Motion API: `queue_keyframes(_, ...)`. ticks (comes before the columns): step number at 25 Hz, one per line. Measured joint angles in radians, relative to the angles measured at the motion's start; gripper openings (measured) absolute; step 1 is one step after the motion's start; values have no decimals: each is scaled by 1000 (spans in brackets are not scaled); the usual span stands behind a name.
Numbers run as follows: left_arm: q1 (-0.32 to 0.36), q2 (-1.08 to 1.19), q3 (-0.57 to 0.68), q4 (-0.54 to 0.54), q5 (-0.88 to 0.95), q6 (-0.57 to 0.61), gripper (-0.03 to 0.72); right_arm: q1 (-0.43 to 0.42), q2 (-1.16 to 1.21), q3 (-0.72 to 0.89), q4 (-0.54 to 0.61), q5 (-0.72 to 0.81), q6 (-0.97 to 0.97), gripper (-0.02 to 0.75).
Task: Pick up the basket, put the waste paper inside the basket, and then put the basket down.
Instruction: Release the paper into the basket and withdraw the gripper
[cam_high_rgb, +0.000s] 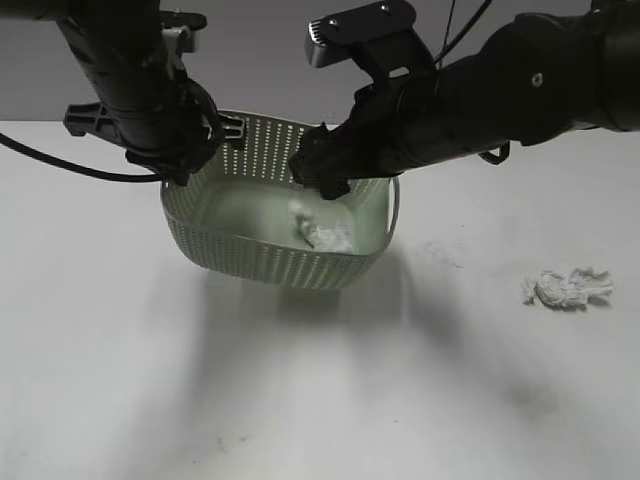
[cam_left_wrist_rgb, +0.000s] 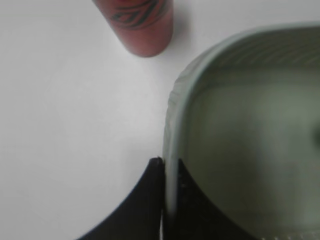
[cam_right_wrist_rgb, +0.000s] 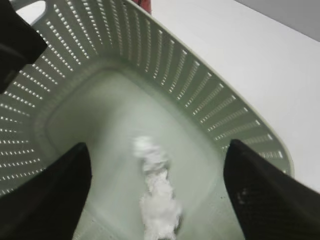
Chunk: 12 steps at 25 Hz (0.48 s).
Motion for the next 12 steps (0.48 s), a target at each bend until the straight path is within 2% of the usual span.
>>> queue_keyframes(2, 0, 0, 0, 0, -1, 0, 0, 0, -4, 0, -1, 5, 0, 629)
queue_keyframes(6, 0, 0, 0, -1, -1, 0, 0, -34, -46, 0, -1, 107, 15, 634)
queue_keyframes(9, 0, 0, 0, -1, 0, 0, 0, -141, -85, 0, -5, 232, 52, 634)
queue_keyframes(12, 0, 0, 0, -2, 0, 0, 0, -286, -116, 18, -27, 313, 64, 630)
